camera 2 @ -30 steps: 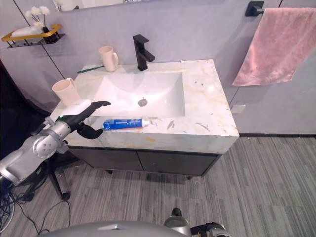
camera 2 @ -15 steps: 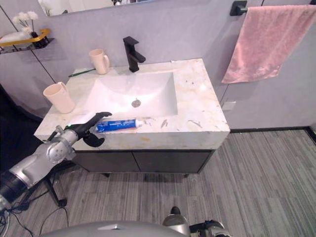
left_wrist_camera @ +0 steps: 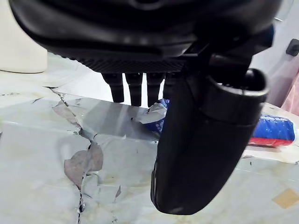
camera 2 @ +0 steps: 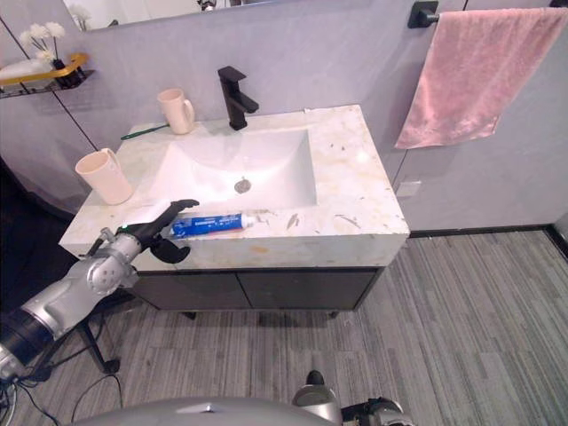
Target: Organize the bathroom.
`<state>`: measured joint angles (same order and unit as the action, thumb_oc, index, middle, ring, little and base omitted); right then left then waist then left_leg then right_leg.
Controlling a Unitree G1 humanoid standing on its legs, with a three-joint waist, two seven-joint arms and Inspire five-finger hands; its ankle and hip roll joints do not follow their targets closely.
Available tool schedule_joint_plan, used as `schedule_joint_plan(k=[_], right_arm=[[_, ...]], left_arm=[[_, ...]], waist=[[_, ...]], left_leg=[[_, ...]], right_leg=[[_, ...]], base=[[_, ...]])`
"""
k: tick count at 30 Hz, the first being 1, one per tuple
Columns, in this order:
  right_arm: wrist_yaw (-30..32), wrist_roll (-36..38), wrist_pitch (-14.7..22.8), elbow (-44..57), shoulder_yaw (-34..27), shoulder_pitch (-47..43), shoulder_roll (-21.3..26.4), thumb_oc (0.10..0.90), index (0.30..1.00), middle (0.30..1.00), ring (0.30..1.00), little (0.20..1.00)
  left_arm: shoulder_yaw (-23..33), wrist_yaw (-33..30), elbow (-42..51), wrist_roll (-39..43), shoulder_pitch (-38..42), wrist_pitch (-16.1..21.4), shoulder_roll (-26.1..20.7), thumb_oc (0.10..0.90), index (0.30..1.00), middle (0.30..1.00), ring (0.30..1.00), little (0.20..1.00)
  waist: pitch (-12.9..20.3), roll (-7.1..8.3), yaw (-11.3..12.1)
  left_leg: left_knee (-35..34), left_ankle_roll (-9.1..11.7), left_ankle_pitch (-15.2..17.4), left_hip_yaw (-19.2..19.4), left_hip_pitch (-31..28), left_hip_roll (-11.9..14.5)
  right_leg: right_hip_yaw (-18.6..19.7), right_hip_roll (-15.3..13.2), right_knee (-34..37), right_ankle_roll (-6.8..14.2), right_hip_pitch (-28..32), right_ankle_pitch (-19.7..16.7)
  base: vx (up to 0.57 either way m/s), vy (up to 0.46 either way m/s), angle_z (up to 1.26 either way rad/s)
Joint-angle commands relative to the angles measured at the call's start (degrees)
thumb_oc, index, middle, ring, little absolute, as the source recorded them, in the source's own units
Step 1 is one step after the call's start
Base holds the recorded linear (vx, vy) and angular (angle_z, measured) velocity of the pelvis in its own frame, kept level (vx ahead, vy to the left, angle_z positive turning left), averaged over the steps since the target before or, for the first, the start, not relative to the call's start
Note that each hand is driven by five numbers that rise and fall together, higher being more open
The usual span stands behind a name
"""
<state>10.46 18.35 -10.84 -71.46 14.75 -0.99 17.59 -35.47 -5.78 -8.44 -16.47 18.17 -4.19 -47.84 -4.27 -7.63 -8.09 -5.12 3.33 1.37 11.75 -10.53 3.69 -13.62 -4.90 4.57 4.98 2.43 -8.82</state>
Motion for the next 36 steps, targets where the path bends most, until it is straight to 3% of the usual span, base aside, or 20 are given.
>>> schedule_joint_plan(k=[1,9,36], right_arm=[[1.2,-1.9,0.5,-2.3,1.2,-2.7,-1.0,0.800,0.900,0.900,0.900,0.900],[1.3,-1.8,0.1,-2.3,0.9,-2.9,-0.8,0.800,0.900,0.900,0.900,0.900],[1.5,-1.0,1.0,-3.2,-0.1,-3.1,-0.9,0.800,0.900,0.900,0.900,0.900]], left_arm=[[4.8,-8.5,-1.1,-3.3,11.6,2.9,-2.6,0.800,0.900,0.900,0.900,0.900],[6.8,-8.3,1.0,-2.0,10.9,5.7,-3.9,0.800,0.900,0.900,0.900,0.900],[11.8,-11.9,4.4,0.5,8.8,9.3,-6.7,0.800,0.900,0.900,0.900,0.900]], waist=[[0.8,2.03,-0.2],[0.8,1.99,0.2],[0.7,1.72,1.2]], left_leg=[[3.3,-3.6,3.0,6.9,1.5,-3.1],[3.5,-3.6,3.1,6.6,1.5,-3.2],[3.7,-3.8,3.5,5.9,1.4,-3.5]], right_leg=[[3.6,1.4,-5.5,2.3,1.8,12.7],[3.7,1.4,-5.7,2.3,1.8,12.8],[3.9,1.2,-6.2,2.4,1.8,12.9]], base=[[0.00,0.000,0.00],[0.00,0.000,0.00],[0.00,0.000,0.00]])
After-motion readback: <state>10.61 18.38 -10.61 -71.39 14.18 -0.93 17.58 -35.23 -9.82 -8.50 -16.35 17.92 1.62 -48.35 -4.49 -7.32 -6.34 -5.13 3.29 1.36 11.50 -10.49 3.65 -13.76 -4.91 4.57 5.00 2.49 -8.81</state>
